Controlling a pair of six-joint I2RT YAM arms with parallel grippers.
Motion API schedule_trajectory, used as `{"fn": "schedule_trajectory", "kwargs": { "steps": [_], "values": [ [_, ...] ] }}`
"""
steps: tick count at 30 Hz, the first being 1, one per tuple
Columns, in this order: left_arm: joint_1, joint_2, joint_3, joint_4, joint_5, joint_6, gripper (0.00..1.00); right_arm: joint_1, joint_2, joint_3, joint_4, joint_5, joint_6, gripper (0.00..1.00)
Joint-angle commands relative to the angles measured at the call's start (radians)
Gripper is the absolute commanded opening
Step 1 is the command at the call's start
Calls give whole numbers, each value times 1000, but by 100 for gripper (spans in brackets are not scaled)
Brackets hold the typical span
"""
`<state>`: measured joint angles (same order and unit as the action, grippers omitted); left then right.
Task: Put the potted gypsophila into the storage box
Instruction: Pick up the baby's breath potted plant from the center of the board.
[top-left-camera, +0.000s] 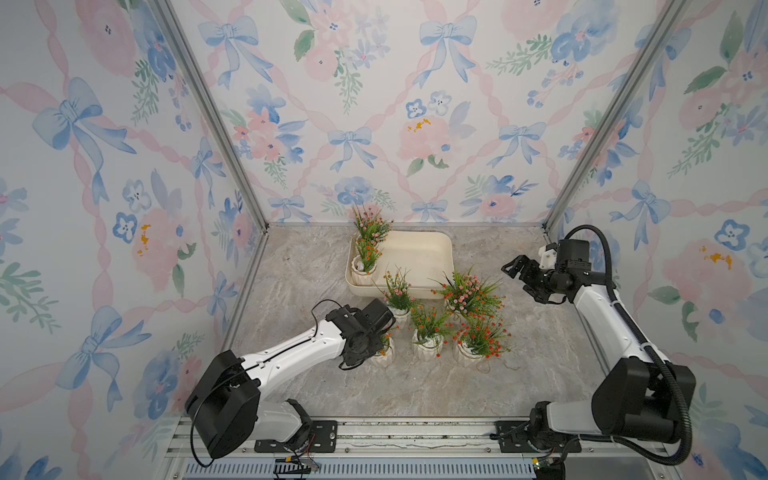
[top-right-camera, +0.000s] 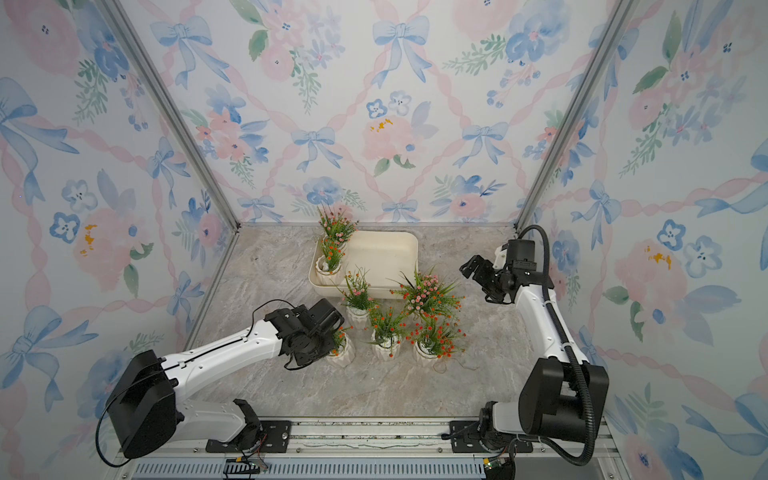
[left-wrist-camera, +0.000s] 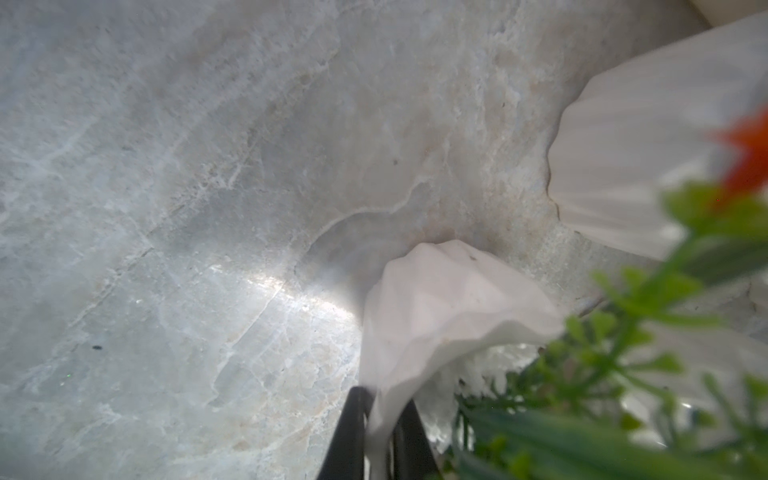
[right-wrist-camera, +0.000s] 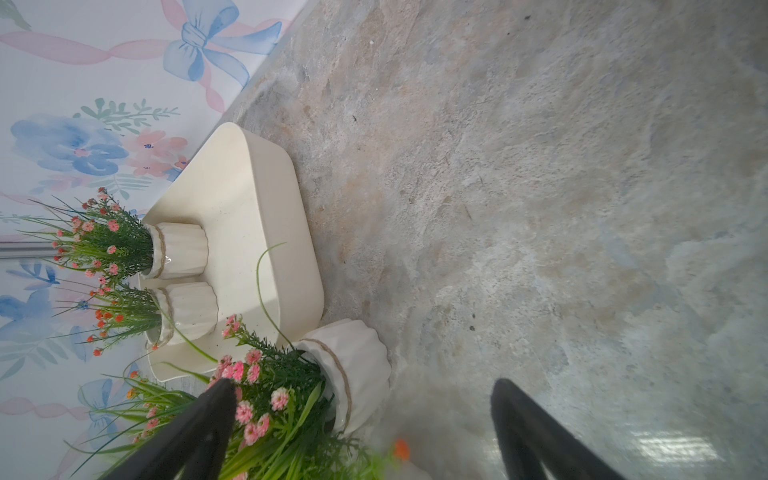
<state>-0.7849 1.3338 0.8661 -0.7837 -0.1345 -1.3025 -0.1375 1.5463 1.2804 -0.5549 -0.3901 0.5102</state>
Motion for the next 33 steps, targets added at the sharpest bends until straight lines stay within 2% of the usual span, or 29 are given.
{"fn": "schedule_trajectory", "kwargs": {
  "steps": [1,9,24,29,33],
  "values": [
    [4,3,-35,-19,7,-3,9,-9,17,-14,16,-16,14,97],
    [7,-12,-32,-20,6,15,0,-9,21,-14,17,-21,14,97],
    [72,-107,23,-45,1,132,0,-11,20,-14,15,-21,8,97],
    [103,-124,113,-95,-16,192,0,-10,22,-14,13,-21,10,97],
    [138,-71,264,-199,-62,294,0,-10,28,-12,12,-24,11,97]
  ]
}}
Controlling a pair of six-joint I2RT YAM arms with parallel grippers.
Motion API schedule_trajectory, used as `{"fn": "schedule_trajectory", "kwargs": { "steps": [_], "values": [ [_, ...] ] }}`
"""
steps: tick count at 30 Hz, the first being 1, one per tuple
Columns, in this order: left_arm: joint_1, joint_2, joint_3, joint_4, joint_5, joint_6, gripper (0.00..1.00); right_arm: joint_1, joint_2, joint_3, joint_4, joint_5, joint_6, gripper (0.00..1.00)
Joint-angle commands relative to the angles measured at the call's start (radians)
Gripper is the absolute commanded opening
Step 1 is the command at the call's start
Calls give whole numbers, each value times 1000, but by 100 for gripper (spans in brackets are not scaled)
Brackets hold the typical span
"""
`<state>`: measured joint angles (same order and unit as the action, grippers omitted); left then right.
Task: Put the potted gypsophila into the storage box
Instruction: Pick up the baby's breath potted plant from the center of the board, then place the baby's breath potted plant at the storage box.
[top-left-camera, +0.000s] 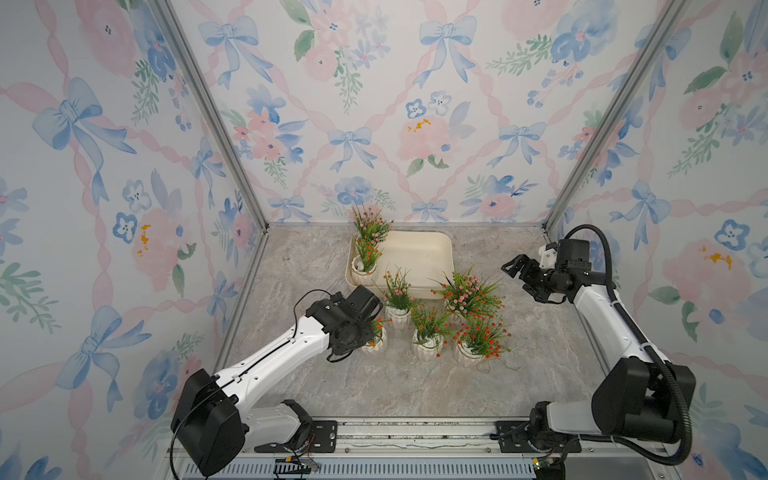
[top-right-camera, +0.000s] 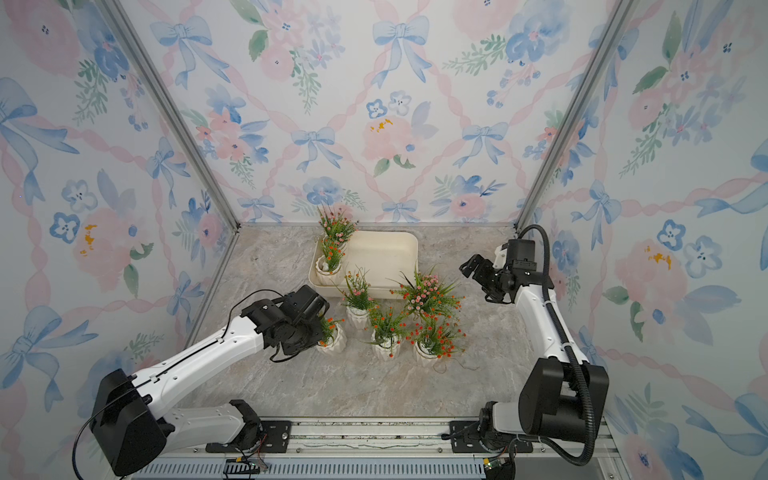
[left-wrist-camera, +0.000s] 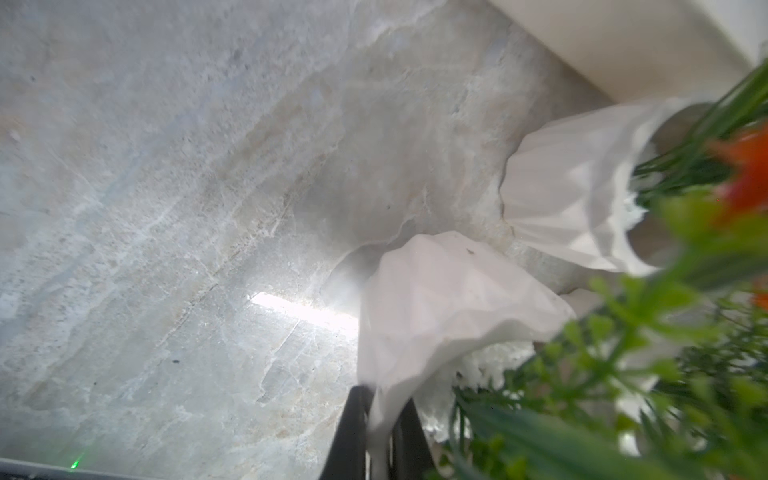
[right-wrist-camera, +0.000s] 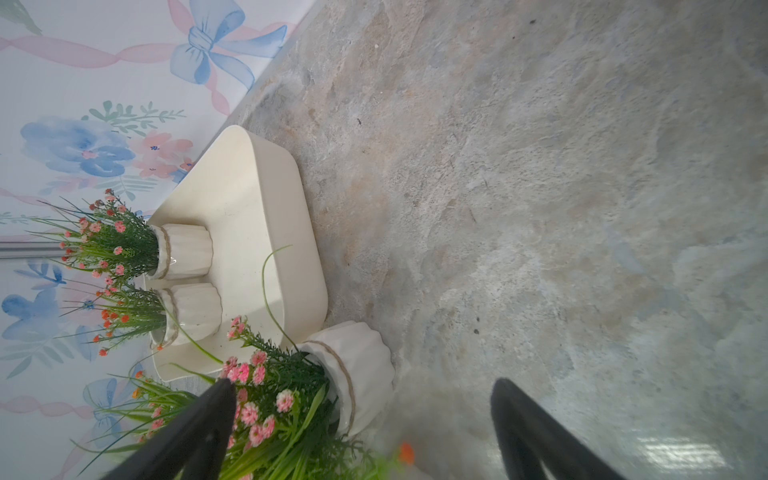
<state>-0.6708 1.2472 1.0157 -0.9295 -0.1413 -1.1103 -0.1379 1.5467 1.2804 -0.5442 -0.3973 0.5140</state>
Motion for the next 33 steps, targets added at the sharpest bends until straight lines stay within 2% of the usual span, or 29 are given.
{"fn": "schedule_trajectory", "kwargs": {
  "steps": [1,7,16,24,28,33],
  "values": [
    [30,31,152,-72,-65,130,0,-10,29,-11,0,-18,8,97],
    [115,138,404,-112,-60,288,0,-8,24,-7,-8,-17,5,97],
    [153,488,963,-122,-92,480,0,6,35,23,-42,-14,-2,97],
    [184,839,1370,-118,-55,556,0,24,31,38,-74,4,-5,97],
    [197,999,1544,-115,-72,584,0,33,29,46,-97,12,-13,97],
    [226,1123,1672,-103,-78,585,0,37,16,67,-130,21,-38,97]
  ]
}}
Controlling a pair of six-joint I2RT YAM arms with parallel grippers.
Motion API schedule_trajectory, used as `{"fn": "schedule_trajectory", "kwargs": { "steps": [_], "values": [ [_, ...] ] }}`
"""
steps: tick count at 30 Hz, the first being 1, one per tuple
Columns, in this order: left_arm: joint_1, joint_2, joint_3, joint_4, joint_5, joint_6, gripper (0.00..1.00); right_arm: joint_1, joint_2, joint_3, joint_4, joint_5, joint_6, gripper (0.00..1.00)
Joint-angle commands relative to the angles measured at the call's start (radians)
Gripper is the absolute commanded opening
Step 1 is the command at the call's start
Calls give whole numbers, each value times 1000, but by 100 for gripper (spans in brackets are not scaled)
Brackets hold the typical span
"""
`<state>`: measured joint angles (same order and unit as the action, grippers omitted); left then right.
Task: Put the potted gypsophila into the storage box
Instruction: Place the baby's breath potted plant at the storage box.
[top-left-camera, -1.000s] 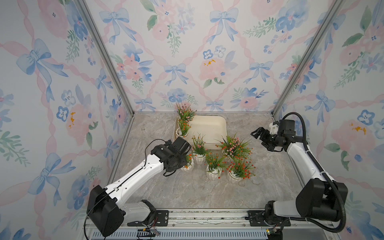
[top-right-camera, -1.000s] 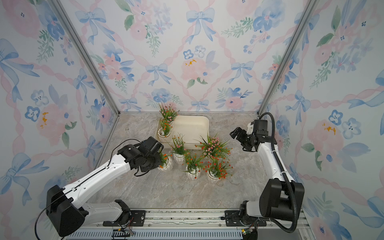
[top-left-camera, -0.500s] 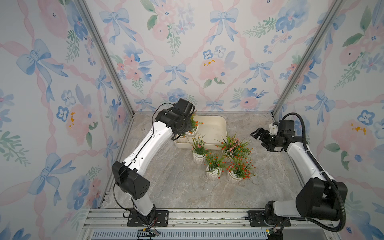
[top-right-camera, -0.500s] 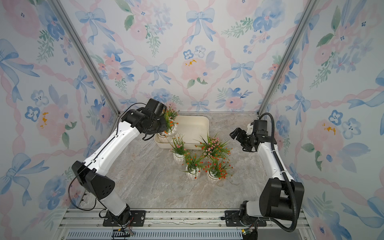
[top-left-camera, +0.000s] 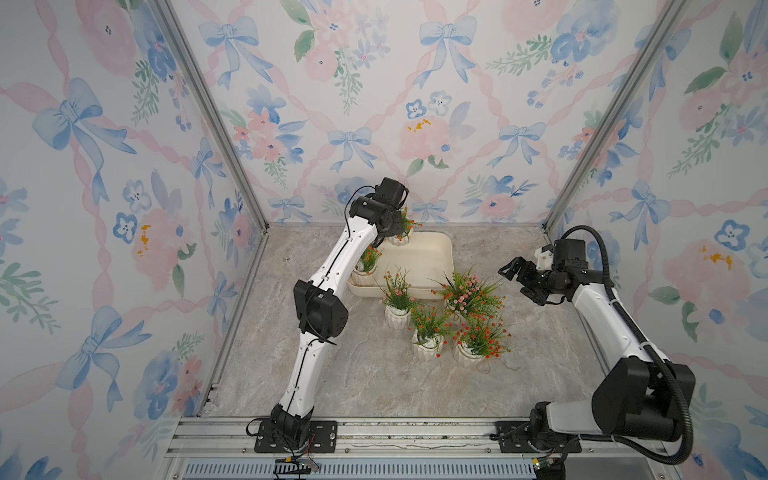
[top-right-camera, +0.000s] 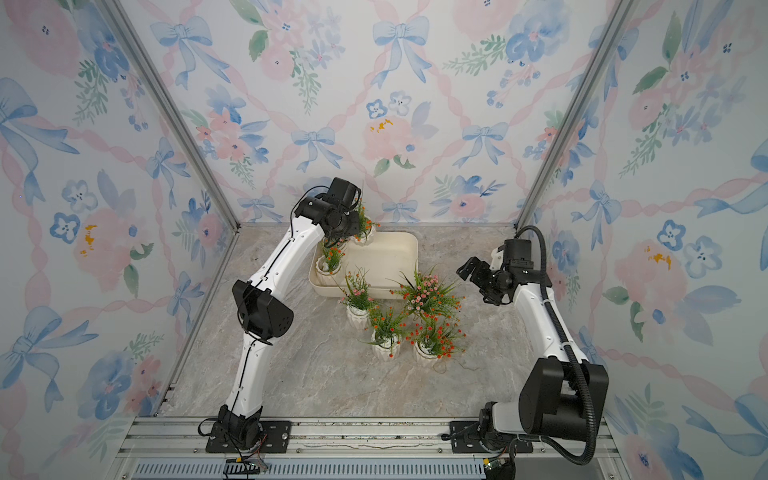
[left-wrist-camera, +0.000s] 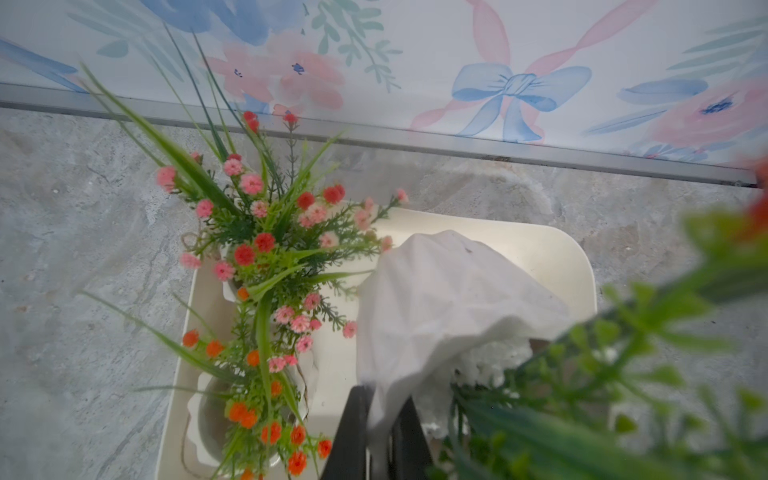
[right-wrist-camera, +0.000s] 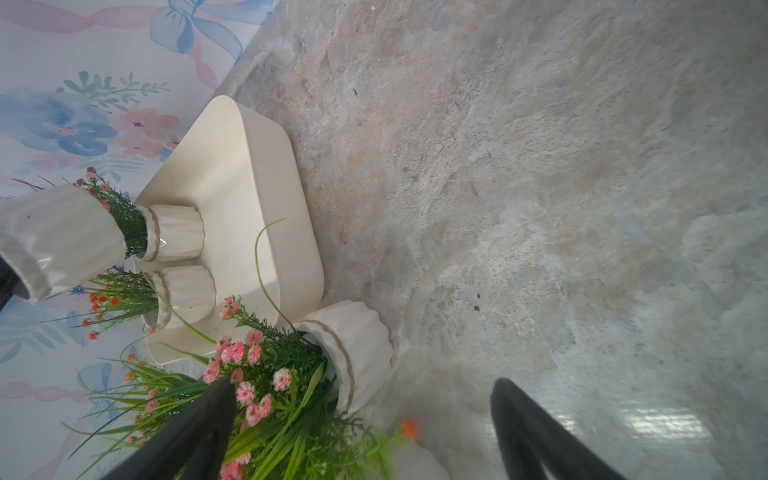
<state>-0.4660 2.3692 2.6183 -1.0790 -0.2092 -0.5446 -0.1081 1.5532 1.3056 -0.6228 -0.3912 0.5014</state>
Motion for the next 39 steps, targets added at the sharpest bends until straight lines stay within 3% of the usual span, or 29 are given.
{"fn": "schedule_trajectory", "kwargs": {
  "steps": [1,18,32,39],
  "values": [
    [28,14,69,51,-5,16,0,9,10,47,-61,20,-30,97],
    [42,179,70,187,52,23,0,8,8,59,-118,43,-48,97],
    [70,230,63,204,-2,19,0,4,11,79,-165,54,-83,97],
    [86,247,61,208,23,14,0,1,21,80,-164,51,-80,97]
  ]
}}
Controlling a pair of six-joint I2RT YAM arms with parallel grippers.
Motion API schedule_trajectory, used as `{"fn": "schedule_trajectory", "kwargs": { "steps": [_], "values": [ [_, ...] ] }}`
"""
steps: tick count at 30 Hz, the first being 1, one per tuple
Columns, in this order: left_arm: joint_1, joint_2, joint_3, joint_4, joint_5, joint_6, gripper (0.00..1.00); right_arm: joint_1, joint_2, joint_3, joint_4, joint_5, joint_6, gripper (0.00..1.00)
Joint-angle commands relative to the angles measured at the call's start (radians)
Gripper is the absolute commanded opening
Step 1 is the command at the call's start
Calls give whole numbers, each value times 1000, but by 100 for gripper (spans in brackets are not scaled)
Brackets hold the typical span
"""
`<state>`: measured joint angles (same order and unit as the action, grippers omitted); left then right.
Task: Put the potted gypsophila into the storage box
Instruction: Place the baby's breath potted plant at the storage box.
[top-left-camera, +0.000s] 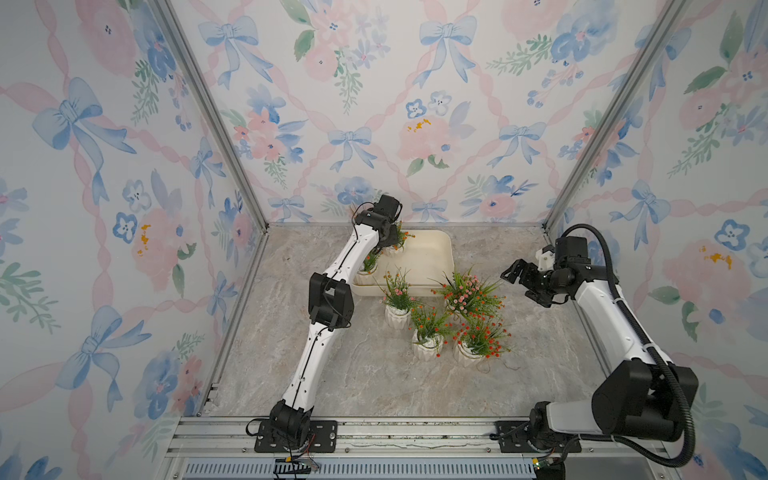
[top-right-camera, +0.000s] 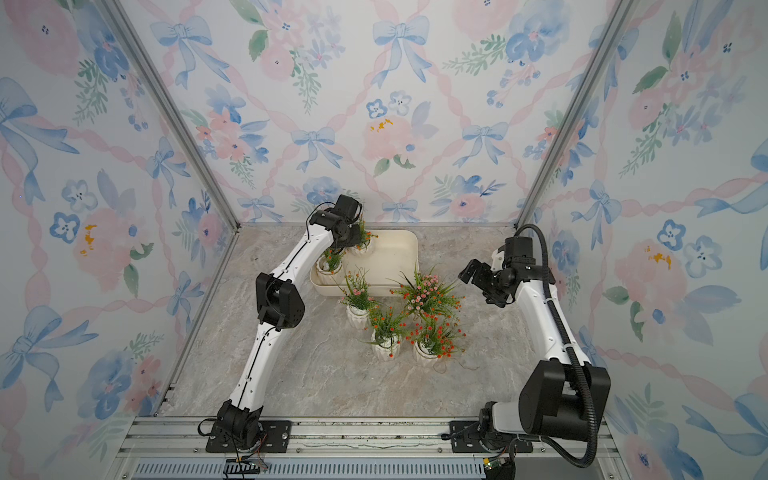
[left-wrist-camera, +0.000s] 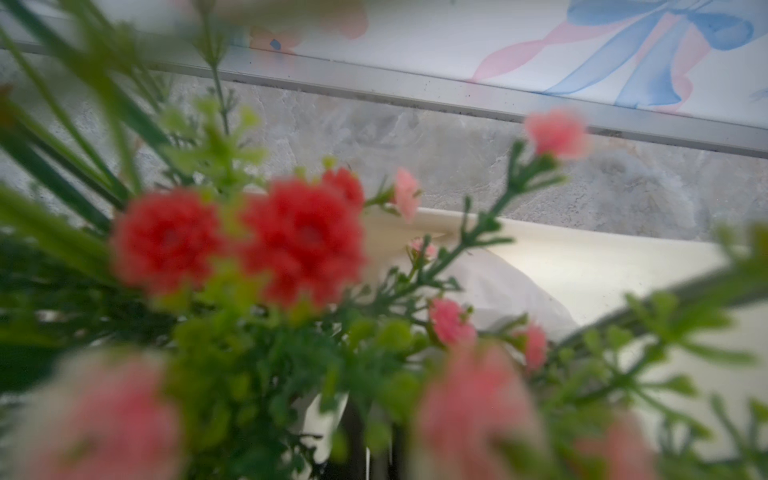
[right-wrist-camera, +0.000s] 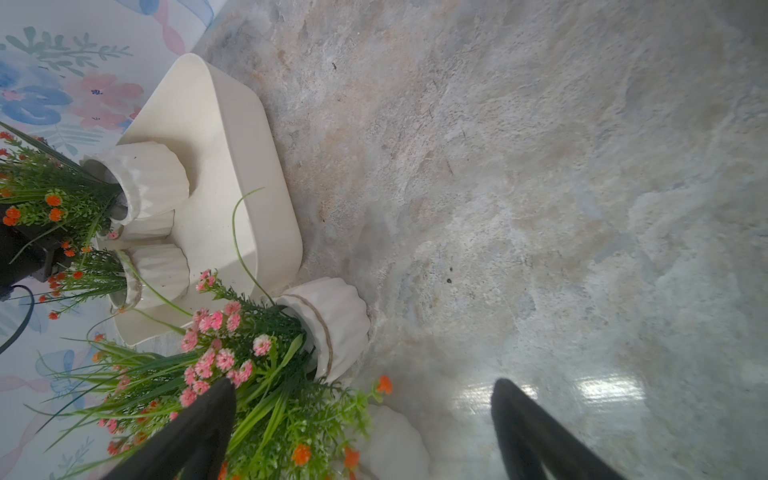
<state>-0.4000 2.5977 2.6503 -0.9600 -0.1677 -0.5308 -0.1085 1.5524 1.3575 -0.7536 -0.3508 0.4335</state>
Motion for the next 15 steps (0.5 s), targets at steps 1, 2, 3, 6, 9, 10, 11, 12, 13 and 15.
{"fn": "schedule_trajectory", "kwargs": {
  "steps": [1,2,3,6,9,10,11,12,13,15],
  "values": [
    [24,20,27,89,-16,-1,0,1,21,27,-32,10,-12,97],
    [24,23,28,89,-16,-1,0,2,22,27,-30,10,-10,97],
    [27,25,28,89,-17,-1,0,2,21,25,-30,10,-10,97],
    [30,32,27,89,-15,-2,0,1,23,25,-30,10,-10,97],
    [33,33,27,90,-17,-6,0,1,26,26,-29,9,-11,97],
    [33,33,27,89,-17,-7,0,2,26,28,-29,9,-11,97],
    [35,33,27,89,-16,-9,0,2,26,28,-29,9,-11,97],
    [35,35,28,89,-16,-12,1,2,27,28,-29,9,-11,97],
    [37,34,28,89,-15,-15,5,1,28,26,-28,9,-11,97],
    [38,33,28,90,-10,-18,15,2,26,26,-28,9,-10,97]
  ]
}}
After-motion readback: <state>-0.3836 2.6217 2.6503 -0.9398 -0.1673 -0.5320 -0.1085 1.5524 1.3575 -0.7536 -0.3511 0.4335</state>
